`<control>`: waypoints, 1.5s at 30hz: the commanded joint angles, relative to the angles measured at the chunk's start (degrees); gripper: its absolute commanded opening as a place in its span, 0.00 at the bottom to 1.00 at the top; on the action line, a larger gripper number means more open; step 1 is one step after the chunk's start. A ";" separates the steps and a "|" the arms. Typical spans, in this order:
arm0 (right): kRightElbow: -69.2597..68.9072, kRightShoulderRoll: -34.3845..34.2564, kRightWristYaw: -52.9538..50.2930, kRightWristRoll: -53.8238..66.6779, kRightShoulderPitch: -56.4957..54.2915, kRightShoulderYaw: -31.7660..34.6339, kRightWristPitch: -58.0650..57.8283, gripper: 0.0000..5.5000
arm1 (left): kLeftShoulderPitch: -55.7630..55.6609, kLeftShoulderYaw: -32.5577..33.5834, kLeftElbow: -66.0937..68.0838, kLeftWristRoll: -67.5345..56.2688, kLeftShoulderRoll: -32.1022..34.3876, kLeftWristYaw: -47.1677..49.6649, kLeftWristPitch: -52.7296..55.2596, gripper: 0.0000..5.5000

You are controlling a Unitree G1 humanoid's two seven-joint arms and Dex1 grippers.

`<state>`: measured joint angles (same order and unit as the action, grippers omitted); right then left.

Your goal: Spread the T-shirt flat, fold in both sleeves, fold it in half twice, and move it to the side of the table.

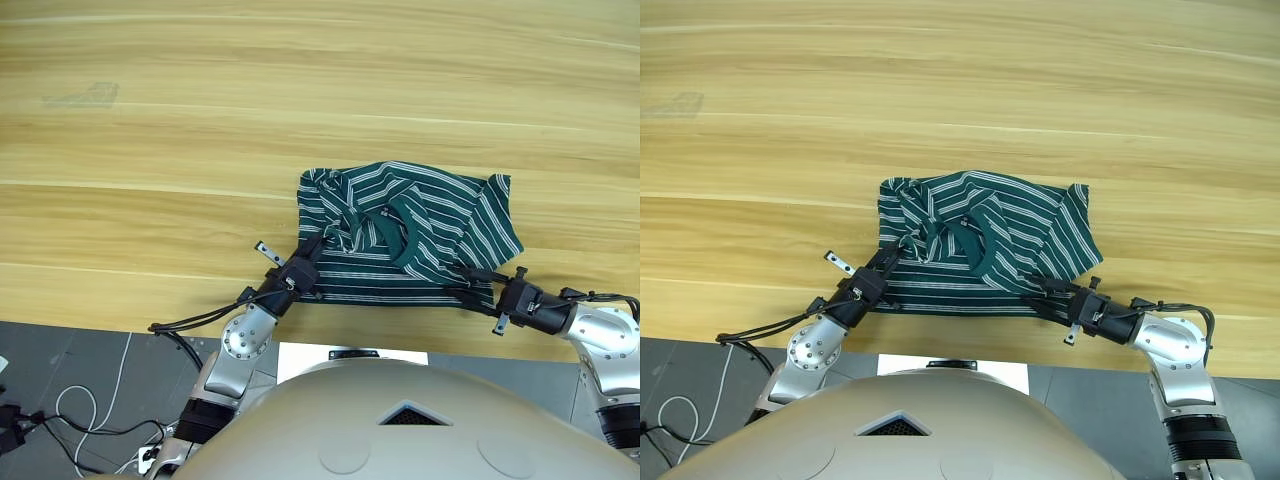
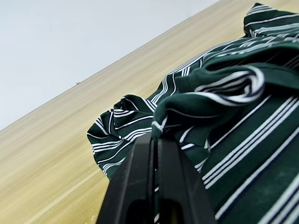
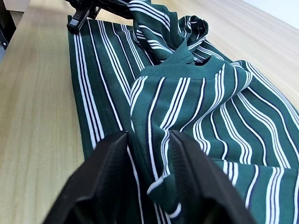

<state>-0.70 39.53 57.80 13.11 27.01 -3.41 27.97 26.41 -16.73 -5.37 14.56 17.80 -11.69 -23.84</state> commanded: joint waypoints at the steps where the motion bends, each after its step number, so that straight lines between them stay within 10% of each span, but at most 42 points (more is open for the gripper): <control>1: -0.43 0.77 -0.22 -1.01 0.11 -0.12 -0.25 0.45 | 0.63 -0.01 -0.62 0.83 0.41 0.11 0.30 0.00; 8: 0.59 0.26 -1.61 -1.70 -0.48 0.02 -1.63 0.66 | 1.07 -0.38 -0.47 1.25 0.02 0.36 0.14 0.00; 45: 2.26 0.01 -3.03 -0.28 -3.67 2.92 -2.48 0.62 | 2.83 -2.81 0.19 2.39 -1.63 2.83 -1.04 0.00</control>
<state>1.59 39.09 55.12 13.33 23.81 -0.73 26.06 29.09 -19.16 -5.27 16.13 16.21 -9.09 -25.15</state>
